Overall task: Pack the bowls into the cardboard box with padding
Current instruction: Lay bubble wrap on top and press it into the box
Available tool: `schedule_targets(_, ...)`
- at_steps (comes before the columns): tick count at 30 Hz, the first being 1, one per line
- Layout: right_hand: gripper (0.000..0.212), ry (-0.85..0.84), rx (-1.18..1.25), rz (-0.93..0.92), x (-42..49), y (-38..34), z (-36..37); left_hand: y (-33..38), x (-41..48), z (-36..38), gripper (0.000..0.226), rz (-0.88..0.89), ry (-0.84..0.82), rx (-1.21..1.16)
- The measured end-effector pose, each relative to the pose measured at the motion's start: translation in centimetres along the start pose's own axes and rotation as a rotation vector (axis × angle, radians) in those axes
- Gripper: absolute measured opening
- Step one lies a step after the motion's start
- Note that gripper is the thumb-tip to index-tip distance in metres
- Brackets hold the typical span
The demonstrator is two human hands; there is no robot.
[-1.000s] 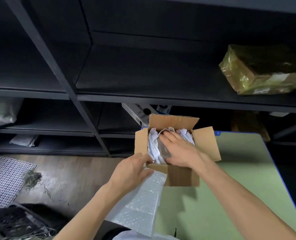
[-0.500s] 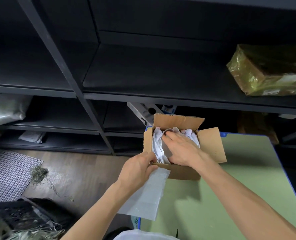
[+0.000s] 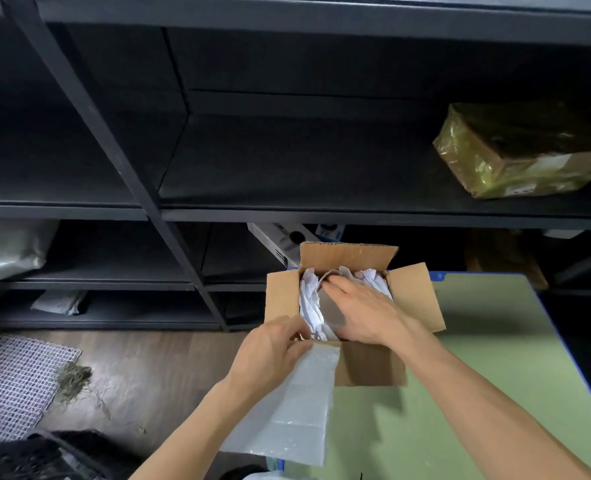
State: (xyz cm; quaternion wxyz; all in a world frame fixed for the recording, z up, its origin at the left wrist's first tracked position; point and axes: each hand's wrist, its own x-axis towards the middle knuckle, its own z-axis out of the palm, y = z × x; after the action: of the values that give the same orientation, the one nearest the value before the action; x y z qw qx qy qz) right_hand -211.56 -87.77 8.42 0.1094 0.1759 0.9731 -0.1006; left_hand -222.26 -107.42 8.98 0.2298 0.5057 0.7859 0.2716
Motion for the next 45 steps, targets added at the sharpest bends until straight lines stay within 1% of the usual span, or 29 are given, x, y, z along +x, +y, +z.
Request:
schedule_targets(2, 0.078, 0.002, 0.021, -0.007, -0.3, -0.1, 0.2, 0.5, 0.1, -0.7, 0.008, -0.019, 0.013, -0.066)
schedule_targets(4, 0.065, 0.048, 0.072, -0.029, -1.1, -0.2, -0.1, 0.9, 0.3, -1.5, 0.010, -0.075, 0.027, -0.128)
schedule_targets(6, 0.051, 0.095, 0.177, -0.023, -2.2, -0.5, -1.1, 1.1, 0.8, -2.1, 0.013, -0.118, 0.047, -0.170)
schedule_targets(8, 0.040, 0.113, 0.280, 0.038, -3.5, -0.8, -2.1, 1.1, 1.3, -2.6, 0.014, -0.153, 0.066, -0.216)
schedule_targets(12, 0.027, 0.132, 0.478, 0.158, -5.9, -1.1, -4.0, 1.2, 2.5, -3.1, 0.016, -0.209, 0.110, -0.314)
schedule_targets(15, 0.027, 0.122, 0.608, 0.234, -7.2, -1.4, -4.4, 1.7, 3.0, -3.3, 0.019, -0.206, 0.147, -0.388)
schedule_targets(18, 0.019, 0.094, 0.719, 0.295, -7.9, -1.5, -3.9, 2.2, 3.1, -3.2, 0.021, -0.244, 0.170, -0.491)
schedule_targets(20, 0.026, 0.103, 0.722, 0.355, -8.1, -1.0, -3.6, 2.3, 3.2, -3.0, 0.019, -0.280, 0.200, -0.544)
schedule_targets(22, 0.032, 0.156, 0.749, 0.411, -8.1, -0.2, -3.9, 2.1, 3.4, -2.8, 0.014, -0.305, 0.221, -0.584)
schedule_targets(25, 0.025, 0.276, 0.820, 0.434, -7.8, 1.0, -4.3, 2.0, 3.6, -2.3, 0.006, -0.343, 0.179, -0.608)
schedule_targets(27, 0.023, 0.329, 0.814, 0.448, -7.4, 1.5, -4.4, 2.4, 3.7, -2.1, 0.013, -0.339, 0.154, -0.553)
schedule_targets(29, 0.025, 0.322, 0.753, 0.437, -6.9, 1.7, -4.3, 2.8, 4.0, -1.9, 0.017, -0.310, 0.152, -0.468)
schedule_targets(32, 0.025, 0.317, 0.636, 0.429, -6.1, 2.0, -4.4, 3.0, 4.6, -1.3, 0.015, -0.285, 0.194, -0.379)
schedule_targets(34, 0.021, 0.382, 0.570, 0.454, -5.2, 2.0, -4.4, 3.2, 5.1, -1.1, 0.024, -0.283, 0.227, -0.372)
schedule_targets(36, 0.023, 0.474, 0.460, 0.462, -4.5, 2.1, -4.0, 3.3, 5.5, -0.6, 0.033, -0.281, 0.250, -0.336)
schedule_targets(39, 0.030, 0.548, 0.282, 0.429, -3.9, 2.6, -2.4, 3.4, 5.7, 0.4, 0.026, -0.233, 0.263, -0.185)
schedule_targets(42, 0.018, 0.618, 0.147, 0.345, -4.2, 3.2, -0.4, 2.7, 5.8, 1.2, 0.017, -0.131, 0.267, -0.015)
schedule_targets(44, 0.011, 0.637, 0.124, 0.324, -4.4, 3.6, 0.7, 2.2, 5.8, 1.8, 0.020, -0.071, 0.263, 0.084)
schedule_targets(45, 0.012, 0.628, 0.136, 0.331, -4.5, 3.7, 1.1, 2.0, 5.9, 2.0, 0.021, -0.060, 0.265, 0.122)
